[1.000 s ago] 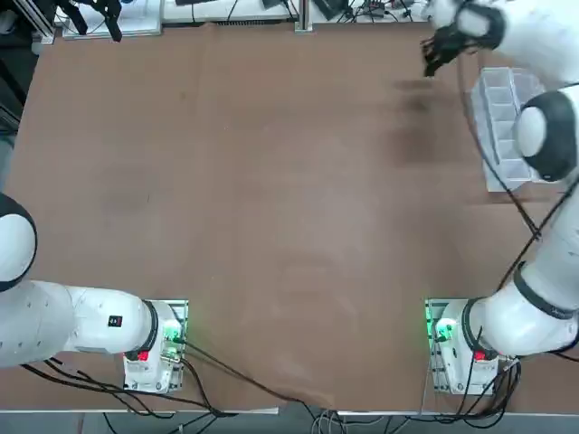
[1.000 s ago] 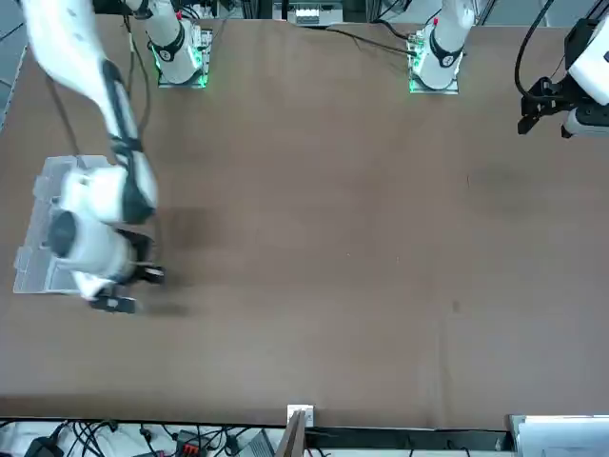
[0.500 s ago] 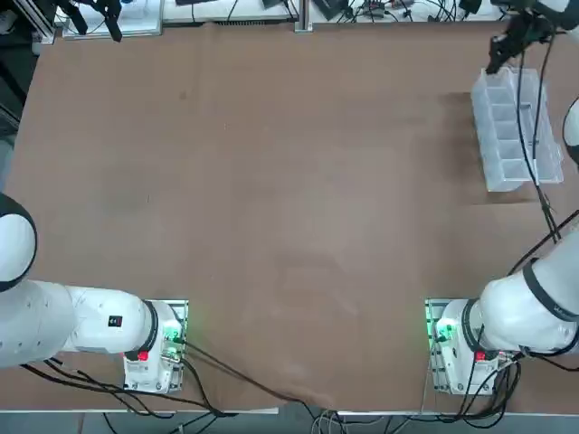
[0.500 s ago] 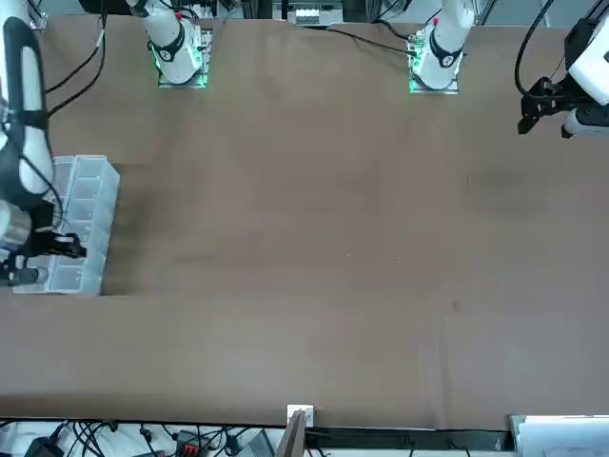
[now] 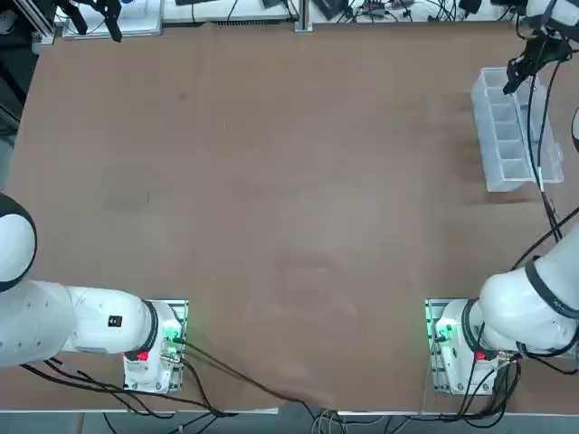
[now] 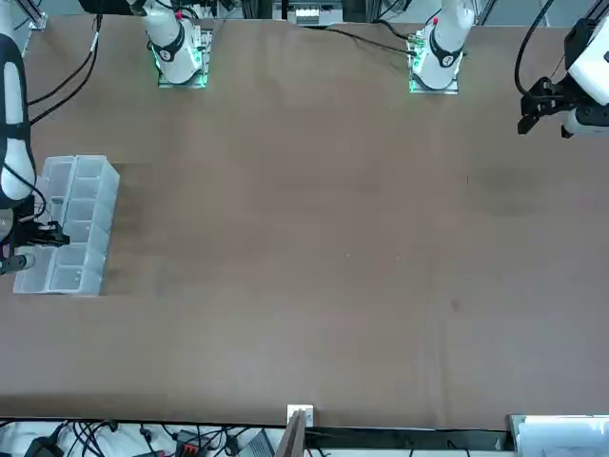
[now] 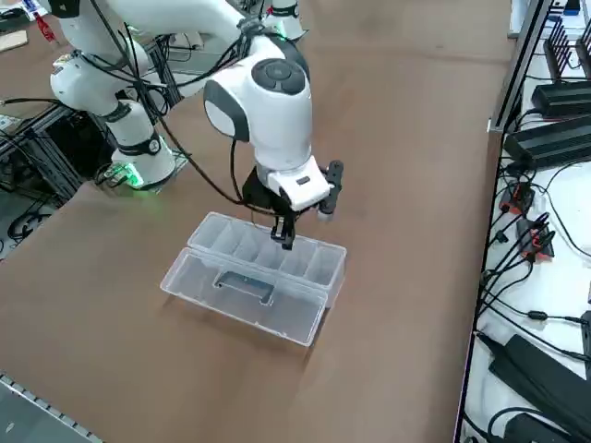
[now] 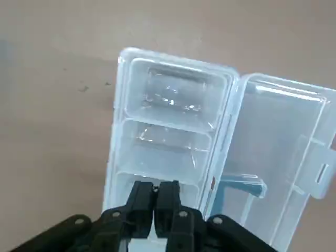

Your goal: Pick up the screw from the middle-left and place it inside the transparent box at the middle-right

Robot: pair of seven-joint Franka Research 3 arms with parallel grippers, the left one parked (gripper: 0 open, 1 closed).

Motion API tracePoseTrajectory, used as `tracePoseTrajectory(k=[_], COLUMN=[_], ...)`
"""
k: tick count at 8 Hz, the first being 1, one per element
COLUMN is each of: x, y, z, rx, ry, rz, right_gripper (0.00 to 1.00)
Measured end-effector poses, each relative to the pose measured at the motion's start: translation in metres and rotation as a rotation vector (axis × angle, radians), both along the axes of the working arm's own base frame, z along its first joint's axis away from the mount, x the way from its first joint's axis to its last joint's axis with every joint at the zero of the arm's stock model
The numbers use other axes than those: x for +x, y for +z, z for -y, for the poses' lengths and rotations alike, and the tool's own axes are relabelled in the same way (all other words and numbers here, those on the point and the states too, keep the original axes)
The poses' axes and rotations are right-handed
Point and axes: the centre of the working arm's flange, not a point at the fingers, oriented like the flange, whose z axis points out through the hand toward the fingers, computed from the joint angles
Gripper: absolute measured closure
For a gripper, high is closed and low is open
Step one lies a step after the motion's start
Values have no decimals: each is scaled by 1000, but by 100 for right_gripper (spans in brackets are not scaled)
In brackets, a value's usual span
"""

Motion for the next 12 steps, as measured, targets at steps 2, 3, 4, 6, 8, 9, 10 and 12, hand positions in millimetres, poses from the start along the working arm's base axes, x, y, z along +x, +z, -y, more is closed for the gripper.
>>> tracePoseTrajectory(k=[2, 3, 4, 6, 8, 9, 10, 12], x=[-9, -10, -10, -12, -15, -15, -14, -9], y=[-18, -20, -20, -22, -23, -22, -22, -9], z=[3, 3, 3, 4, 10, 10, 8, 7], rx=[0, 1, 1, 7, 12, 12, 13, 7], ry=[0, 0, 2, 28, 33, 34, 36, 42], rz=[-5, -7, -7, -16, -26, -25, -24, -2], right_gripper=[94, 94, 94, 94, 79, 62, 45, 6])
